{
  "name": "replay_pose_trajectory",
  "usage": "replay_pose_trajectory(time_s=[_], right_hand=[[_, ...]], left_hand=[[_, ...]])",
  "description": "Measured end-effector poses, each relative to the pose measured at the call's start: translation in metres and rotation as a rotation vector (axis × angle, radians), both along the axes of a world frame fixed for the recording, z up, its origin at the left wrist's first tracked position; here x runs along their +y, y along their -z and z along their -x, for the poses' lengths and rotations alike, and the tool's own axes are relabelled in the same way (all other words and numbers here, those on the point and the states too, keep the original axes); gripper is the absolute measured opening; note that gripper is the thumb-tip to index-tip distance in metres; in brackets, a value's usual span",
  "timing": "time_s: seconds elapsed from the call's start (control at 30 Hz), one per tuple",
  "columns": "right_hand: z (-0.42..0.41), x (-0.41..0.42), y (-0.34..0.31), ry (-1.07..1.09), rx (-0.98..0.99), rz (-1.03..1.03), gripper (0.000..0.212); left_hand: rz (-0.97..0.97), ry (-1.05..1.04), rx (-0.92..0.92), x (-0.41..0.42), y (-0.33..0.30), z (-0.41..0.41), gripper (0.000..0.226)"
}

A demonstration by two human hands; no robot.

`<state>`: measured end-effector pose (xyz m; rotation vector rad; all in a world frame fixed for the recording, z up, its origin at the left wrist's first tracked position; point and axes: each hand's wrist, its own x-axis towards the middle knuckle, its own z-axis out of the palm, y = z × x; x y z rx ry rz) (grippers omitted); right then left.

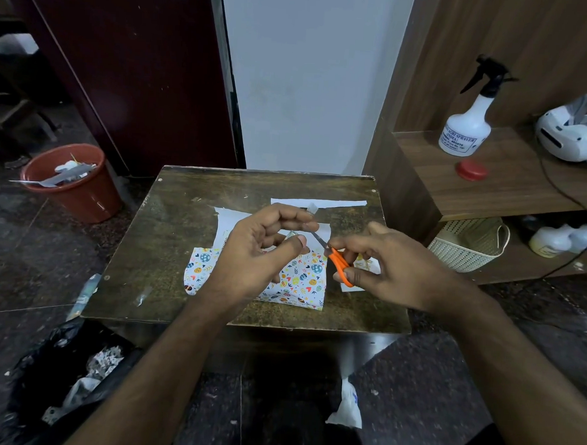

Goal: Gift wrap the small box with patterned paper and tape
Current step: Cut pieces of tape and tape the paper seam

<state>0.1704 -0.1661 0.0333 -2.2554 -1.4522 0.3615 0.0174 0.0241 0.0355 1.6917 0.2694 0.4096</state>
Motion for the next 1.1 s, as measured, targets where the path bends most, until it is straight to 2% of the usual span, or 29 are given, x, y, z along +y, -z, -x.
replay_pose_trajectory(time_s=[0.3,0.4,0.47,0.57,0.73,0.87,0.97,1.03,1.1], right_hand=[[0.004,-0.001,-0.003,-0.018,-0.067,-0.013,0.042],[0.005,0.000,-0.005,-0.053,-0.102,-0.004,0.050],[0.006,0.000,-0.006,-0.061,-0.089,-0.013,0.053],[0.005,-0.002,-0.006,-0.035,-0.017,-0.048,0.047],[-0.001,-0.002,0.000,0.150,0.019,-0.099,0.050],[-0.003,0.002,0.006,0.349,-0.108,-0.048,0.028],[0.000,0.008,0.006,0.460,-0.282,0.071,0.017],[0.006,0.016,0.008,0.504,-0.334,0.169,0.020],[0.011,0.024,0.012,0.519,-0.363,0.248,0.015]], left_hand=[[0.046,0.005,-0.025,0.002,0.002,-0.001,0.027],[0.054,0.000,-0.034,0.002,0.003,-0.002,0.027],[0.057,-0.004,-0.034,0.002,0.003,-0.002,0.028],[0.063,-0.007,-0.029,0.003,0.003,-0.002,0.027],[0.088,-0.015,-0.021,0.004,0.004,-0.002,0.025],[0.103,-0.021,-0.012,0.003,0.004,-0.003,0.025],[0.108,-0.020,-0.006,0.003,0.005,-0.002,0.027],[0.104,-0.018,-0.002,0.004,0.006,-0.002,0.029],[0.097,-0.017,-0.001,0.005,0.007,-0.003,0.030]])
